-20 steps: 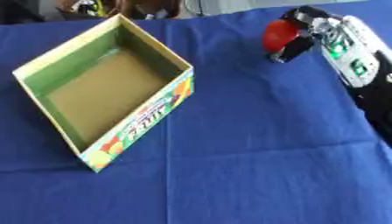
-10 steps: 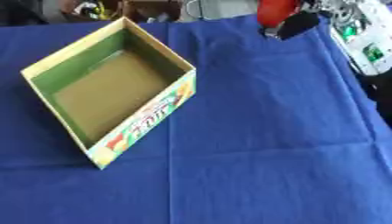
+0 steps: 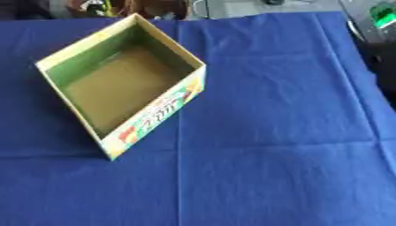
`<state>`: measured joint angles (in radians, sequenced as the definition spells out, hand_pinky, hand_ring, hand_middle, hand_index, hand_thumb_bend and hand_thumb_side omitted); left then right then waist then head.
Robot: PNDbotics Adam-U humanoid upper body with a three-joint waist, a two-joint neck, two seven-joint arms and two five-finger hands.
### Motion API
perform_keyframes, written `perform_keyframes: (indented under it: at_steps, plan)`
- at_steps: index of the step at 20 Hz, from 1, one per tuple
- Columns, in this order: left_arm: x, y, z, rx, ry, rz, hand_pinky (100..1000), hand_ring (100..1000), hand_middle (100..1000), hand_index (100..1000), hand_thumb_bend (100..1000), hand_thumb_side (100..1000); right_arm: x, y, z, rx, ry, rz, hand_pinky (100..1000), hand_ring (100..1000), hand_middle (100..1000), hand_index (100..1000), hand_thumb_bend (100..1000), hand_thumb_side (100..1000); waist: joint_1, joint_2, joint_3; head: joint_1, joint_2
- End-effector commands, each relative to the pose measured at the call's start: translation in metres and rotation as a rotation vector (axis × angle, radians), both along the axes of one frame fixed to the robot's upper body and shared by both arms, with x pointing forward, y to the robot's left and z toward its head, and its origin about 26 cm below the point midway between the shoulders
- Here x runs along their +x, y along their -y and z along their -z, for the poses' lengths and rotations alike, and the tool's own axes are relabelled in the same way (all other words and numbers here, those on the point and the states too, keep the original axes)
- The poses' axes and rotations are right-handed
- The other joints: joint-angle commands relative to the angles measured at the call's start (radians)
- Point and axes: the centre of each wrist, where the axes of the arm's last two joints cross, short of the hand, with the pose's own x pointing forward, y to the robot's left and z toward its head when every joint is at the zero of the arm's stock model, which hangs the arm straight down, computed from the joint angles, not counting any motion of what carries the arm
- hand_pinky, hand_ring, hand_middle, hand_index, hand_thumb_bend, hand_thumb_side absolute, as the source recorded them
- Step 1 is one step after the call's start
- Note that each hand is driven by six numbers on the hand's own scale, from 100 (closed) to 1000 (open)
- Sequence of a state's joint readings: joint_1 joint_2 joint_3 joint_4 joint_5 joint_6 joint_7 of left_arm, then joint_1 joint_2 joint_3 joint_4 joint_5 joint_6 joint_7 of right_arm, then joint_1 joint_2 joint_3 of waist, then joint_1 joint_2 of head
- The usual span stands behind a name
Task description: Pick up objects on the table and place them in the box.
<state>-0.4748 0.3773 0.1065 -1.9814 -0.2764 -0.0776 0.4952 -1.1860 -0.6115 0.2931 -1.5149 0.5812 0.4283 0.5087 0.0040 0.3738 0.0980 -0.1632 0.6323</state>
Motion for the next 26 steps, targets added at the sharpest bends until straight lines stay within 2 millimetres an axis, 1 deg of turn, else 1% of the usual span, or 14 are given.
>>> perform_keyframes:
  at_steps: [1, 4, 6, 10, 14, 18, 21, 23, 26]
  plan:
    - [-0.004, 0.002, -0.008, 0.024, 0.032, 0.010, 644, 873, 811, 828, 100, 989, -0.005, -0.020, -0.012, 0.002, 0.034, -0.051, 172, 520, 544, 564, 100, 260, -0.003, -0.029, 0.008, -0.012, 0.012]
    - [-0.003, 0.005, -0.010, 0.026, 0.040, 0.023, 644, 873, 811, 828, 100, 989, -0.001, -0.038, -0.012, 0.016, 0.025, -0.089, 170, 518, 541, 562, 100, 253, -0.010, -0.026, 0.024, -0.029, 0.011]
    - [-0.003, 0.006, -0.011, 0.027, 0.044, 0.030, 644, 873, 811, 828, 100, 989, 0.003, -0.047, -0.009, 0.022, 0.014, -0.099, 169, 517, 539, 561, 100, 250, -0.014, -0.024, 0.033, -0.037, 0.011]
    - [-0.003, 0.007, -0.012, 0.023, 0.052, 0.038, 644, 873, 811, 827, 100, 989, 0.014, -0.061, 0.000, 0.035, -0.028, -0.118, 169, 515, 537, 560, 100, 234, -0.021, -0.017, 0.049, -0.048, 0.010]
    - [-0.002, 0.009, -0.013, 0.019, 0.059, 0.045, 644, 873, 811, 828, 100, 989, 0.021, -0.075, 0.011, 0.033, -0.072, -0.149, 169, 514, 535, 558, 100, 228, -0.026, -0.013, 0.059, -0.054, 0.008]
    - [-0.002, 0.011, -0.016, 0.018, 0.069, 0.055, 644, 873, 811, 827, 100, 988, 0.028, -0.085, 0.023, 0.016, -0.133, -0.169, 172, 514, 532, 556, 100, 221, -0.031, -0.010, 0.069, -0.054, 0.008]
    - [-0.002, 0.011, -0.017, 0.017, 0.073, 0.057, 644, 873, 811, 827, 100, 988, 0.033, -0.088, 0.031, 0.011, -0.178, -0.174, 173, 513, 531, 555, 100, 212, -0.032, -0.007, 0.074, -0.053, -0.002]
    - [-0.002, 0.011, -0.018, 0.015, 0.077, 0.056, 644, 873, 811, 828, 100, 988, 0.036, -0.089, 0.036, 0.010, -0.209, -0.178, 174, 512, 530, 555, 100, 203, -0.032, -0.006, 0.077, -0.050, -0.012]
    - [-0.002, 0.012, -0.019, 0.011, 0.083, 0.060, 644, 873, 811, 828, 100, 988, 0.040, -0.090, 0.044, 0.013, -0.253, -0.189, 175, 510, 527, 553, 100, 192, -0.031, -0.002, 0.081, -0.043, -0.036]
